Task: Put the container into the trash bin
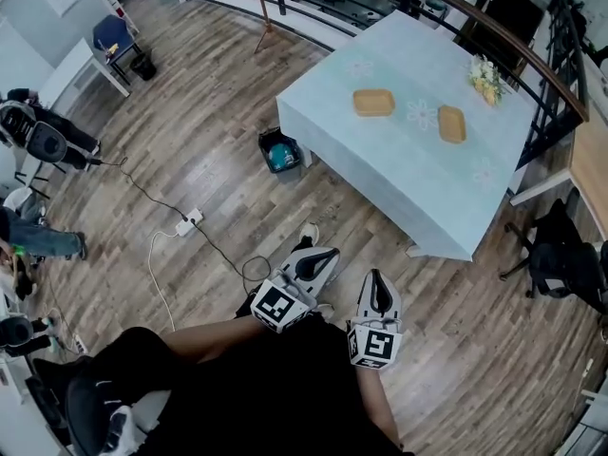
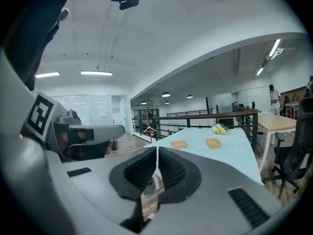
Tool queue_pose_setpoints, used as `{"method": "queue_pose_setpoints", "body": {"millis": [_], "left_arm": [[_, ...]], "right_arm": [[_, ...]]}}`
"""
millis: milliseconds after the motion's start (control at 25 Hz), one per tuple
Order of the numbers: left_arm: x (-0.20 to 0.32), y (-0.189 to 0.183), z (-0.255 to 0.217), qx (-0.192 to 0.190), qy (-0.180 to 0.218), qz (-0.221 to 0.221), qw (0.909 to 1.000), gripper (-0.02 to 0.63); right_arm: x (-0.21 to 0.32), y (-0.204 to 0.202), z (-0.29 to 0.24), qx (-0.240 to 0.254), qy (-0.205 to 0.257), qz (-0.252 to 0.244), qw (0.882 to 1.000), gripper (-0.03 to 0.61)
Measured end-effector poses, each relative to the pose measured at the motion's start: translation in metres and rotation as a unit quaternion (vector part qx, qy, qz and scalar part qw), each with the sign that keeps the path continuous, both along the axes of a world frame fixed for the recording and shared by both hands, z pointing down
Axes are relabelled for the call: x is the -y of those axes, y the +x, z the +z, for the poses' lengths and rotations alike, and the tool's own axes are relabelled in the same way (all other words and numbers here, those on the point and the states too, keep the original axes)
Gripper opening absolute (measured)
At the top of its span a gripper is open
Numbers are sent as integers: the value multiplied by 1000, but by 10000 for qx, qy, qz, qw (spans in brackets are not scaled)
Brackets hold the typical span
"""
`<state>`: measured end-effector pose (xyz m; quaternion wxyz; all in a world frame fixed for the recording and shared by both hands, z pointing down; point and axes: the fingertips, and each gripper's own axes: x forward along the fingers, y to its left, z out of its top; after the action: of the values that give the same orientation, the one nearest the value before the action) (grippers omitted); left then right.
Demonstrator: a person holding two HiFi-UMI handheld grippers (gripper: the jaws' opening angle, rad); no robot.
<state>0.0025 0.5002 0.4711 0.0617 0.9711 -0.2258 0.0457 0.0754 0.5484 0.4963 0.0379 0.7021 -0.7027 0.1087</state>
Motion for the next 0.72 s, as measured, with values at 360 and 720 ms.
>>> {"method": "queue_pose_setpoints", "body": {"millis": [360, 720], "left_arm": [[62, 40, 10, -317, -193, 412, 9985, 14], [173, 66, 9, -504, -599, 811, 9936, 14]], "right_arm": [[50, 27, 6, -64, -222, 258, 9994, 35], [162, 69, 2, -203, -283, 801, 9962, 35]]}}
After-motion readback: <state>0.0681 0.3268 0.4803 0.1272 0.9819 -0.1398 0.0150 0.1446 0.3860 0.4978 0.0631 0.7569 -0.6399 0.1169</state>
